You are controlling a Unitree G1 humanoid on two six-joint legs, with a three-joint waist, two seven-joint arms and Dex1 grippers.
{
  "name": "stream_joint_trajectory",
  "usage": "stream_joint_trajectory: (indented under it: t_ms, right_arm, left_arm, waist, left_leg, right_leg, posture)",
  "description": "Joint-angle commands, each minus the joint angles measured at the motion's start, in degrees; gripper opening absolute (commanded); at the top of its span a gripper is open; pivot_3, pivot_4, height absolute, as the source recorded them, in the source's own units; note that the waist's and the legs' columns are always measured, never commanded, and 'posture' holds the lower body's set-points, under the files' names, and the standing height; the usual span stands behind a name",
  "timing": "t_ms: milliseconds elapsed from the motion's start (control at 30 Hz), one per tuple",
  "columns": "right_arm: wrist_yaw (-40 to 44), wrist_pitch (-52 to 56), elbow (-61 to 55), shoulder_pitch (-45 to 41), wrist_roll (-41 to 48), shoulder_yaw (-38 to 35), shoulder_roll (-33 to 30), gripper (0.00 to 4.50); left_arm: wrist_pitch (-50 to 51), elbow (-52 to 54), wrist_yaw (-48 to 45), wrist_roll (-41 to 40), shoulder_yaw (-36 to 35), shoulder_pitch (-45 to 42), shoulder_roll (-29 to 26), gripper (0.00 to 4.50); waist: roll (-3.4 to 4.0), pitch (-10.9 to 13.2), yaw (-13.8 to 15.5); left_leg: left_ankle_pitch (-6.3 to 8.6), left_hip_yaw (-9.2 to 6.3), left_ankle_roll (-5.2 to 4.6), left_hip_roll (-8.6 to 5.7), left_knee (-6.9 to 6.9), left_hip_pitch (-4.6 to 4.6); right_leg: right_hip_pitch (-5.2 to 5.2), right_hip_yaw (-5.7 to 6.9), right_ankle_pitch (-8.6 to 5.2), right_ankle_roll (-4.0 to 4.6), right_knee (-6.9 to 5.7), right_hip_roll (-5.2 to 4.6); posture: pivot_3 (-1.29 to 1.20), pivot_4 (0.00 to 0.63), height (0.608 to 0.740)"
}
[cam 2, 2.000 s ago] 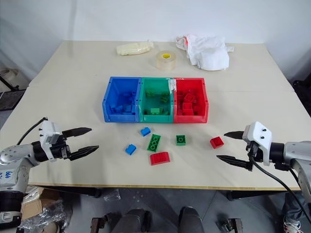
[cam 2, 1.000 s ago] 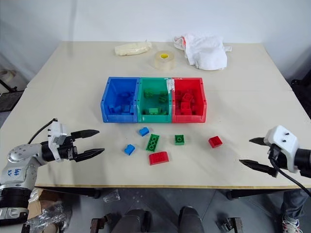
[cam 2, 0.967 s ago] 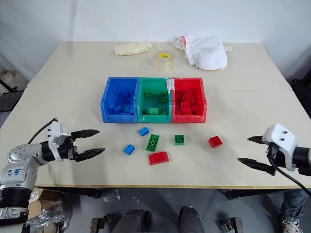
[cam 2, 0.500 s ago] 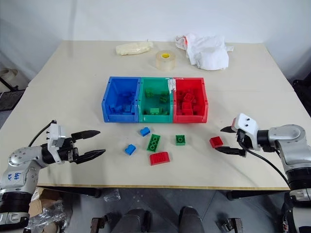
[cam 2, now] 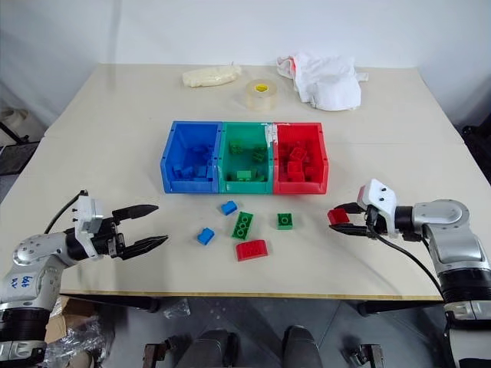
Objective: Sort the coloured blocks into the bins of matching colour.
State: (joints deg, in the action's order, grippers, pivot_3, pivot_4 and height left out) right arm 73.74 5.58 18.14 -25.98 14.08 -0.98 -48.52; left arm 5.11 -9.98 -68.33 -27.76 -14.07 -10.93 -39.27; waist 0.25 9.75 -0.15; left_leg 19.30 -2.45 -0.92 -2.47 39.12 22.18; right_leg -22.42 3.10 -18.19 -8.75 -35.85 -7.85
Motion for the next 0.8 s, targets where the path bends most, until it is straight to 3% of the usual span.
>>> stream_joint_trajectory:
  t_ms: [33, 133, 333, 567, 700, 800]
  right_arm:
    - [-5.2, 4.5, -7.3, -4.2, 3.8, -4.6, 0.6, 2.04]
    - [-9.4, 6.9, -6.3, -12.5, 3.3, -3.7, 3.2, 2.04]
    - [-14.5, 0.2, 11.2, -28.0, -5.1, 2.3, 10.4, 2.04]
    - [-16.6, -9.3, 24.7, -35.6, -9.9, 4.6, 14.8, 4.36]
    - [-15.0, -10.0, 23.3, -35.0, -9.4, 3.9, 14.2, 4.43]
    - [-9.4, -6.1, 14.5, -30.2, -5.9, 2.7, 11.2, 4.43]
  left_arm:
    - [-0.4, 0.6, 0.1, -0.9, -0.8, -0.8, 0.0, 4.50]
    - [-0.6, 0.3, 0.1, -0.7, -0.6, -1.3, 0.2, 4.50]
    - [-1.4, -0.8, -0.3, -0.2, 0.2, -3.0, 0.7, 4.50]
    - [-2.4, -1.4, -0.8, -0.3, 0.8, -3.5, 0.8, 4.50]
    - [-2.5, -1.3, -1.0, -0.4, 1.0, -3.5, 0.9, 4.50]
    - [-2.6, -1.6, -1.6, -0.4, 1.5, -3.8, 1.1, 4.50]
  waist:
    - [0.02, 0.0, 0.0]
    - [0.08, 0.0, -0.6]
    - [0.07, 0.0, -1.4]
    - [0.08, 0.1, -1.6]
    - [0.09, 0.1, -1.8]
    - [0.09, 0.1, -1.6]
  left_leg:
    - [0.00, 0.01, 0.00, 0.00, 0.00, 0.00]
    - [0.00, 0.14, 0.02, 0.03, 0.01, 0.00]
    - [0.01, -0.01, 0.09, 0.06, -0.05, -0.01]
    - [0.01, -0.11, 0.09, 0.02, -0.08, 0.03]
    - [0.01, -0.10, 0.09, 0.05, -0.08, 0.03]
    - [0.01, -0.11, 0.09, 0.05, -0.08, 0.03]
  right_leg:
    - [0.00, -0.01, 0.00, 0.00, 0.00, 0.00]
    - [-0.06, -0.06, 0.00, 0.00, 0.02, 0.01]
    - [-0.06, -0.01, 0.00, 0.00, -0.02, 0.09]
    - [-0.12, 0.04, 0.00, 0.01, -0.09, 0.07]
    - [-0.11, 0.05, 0.00, 0.01, -0.09, 0.09]
    - [-0.11, 0.05, 0.00, 0.01, -0.09, 0.10]
  posture:
    - [0.00, 0.150, 0.740]
    - [0.00, 0.150, 0.740]
    - [0.00, 0.150, 0.740]
    - [0.00, 0.150, 0.740]
    - [0.00, 0.150, 0.740]
    - [0.00, 0.150, 0.740]
